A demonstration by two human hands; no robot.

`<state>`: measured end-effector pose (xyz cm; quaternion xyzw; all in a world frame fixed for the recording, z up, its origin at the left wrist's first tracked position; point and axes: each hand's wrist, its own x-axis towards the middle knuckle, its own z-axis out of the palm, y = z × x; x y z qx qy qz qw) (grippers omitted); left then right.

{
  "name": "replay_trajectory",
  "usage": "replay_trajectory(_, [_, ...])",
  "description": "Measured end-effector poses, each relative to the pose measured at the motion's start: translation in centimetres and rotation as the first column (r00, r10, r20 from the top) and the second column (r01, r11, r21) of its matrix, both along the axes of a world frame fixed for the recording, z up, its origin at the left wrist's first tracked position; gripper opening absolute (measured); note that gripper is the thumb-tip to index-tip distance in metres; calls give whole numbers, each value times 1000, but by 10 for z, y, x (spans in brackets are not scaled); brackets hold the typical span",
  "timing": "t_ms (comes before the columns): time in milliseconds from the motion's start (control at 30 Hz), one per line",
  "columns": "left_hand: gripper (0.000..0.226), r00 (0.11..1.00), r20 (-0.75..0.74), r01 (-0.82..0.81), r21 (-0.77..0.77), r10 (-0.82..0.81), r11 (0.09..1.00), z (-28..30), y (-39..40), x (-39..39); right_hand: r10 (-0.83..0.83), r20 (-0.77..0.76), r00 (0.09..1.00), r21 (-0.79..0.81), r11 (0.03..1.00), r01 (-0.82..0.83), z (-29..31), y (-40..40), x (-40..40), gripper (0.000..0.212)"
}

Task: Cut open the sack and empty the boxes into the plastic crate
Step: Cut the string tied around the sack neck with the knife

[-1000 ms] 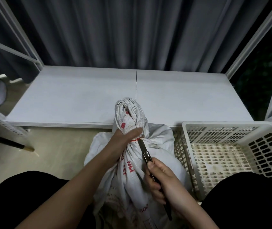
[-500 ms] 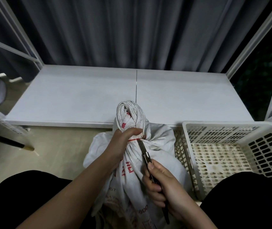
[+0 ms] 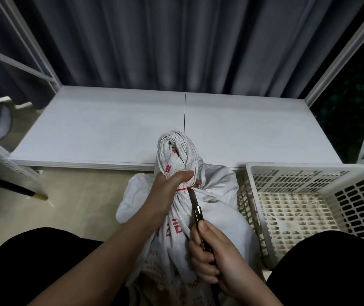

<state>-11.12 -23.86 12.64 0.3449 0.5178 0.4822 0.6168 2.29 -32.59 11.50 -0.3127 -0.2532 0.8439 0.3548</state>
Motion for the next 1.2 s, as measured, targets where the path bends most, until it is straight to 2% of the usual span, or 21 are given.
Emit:
replay_trajectory(200, [42,1000,14,-17,-11,17,1000,-1,0,0,-34,72,997,10,999,33,-1,0,0,33])
replay_trajectory(333, [68,1000,-2,-31,-29,31,999,-2,1,1,-36,88,995,18,999,35,-1,-2,2,30])
replay_trajectory(433, [64,1000,5,-24,-23,24,999,-2,1,1,-33,74,997,10,999,32,-1,-2,1,32])
replay_trajectory(500, [55,1000,22,-12,-13,12,1000,-1,0,2,-29,26,999,7,1000,28,-1,-2,1,34])
replay_trajectory(600, [59,999,35,-32,-13,32,999,0,0,3,-11,-57,998,-10,1000,11,0,-1,-1,34])
replay_trajectory(700, [48,999,27,-22,13,21,1000,1,0,2,20,-112,993,-31,999,-24,1,0,-1,34])
replay_trajectory(900, [63,999,-10,-44,35,45,998,5,-3,1,59,-231,971,-52,996,-73,0,2,-3,34])
replay_trajectory(1100, [64,999,-28,-33,53,34,998,9,-8,3,123,-310,943,-54,988,-147,0,6,-4,35])
replay_trajectory(1167, [57,1000,-20,-20,39,21,999,9,-6,2,105,-244,964,-68,990,-125,2,9,-1,35])
replay_trajectory(1200, [55,999,-11,-30,29,30,999,10,-5,2,92,-163,982,-65,992,-104,4,11,0,35])
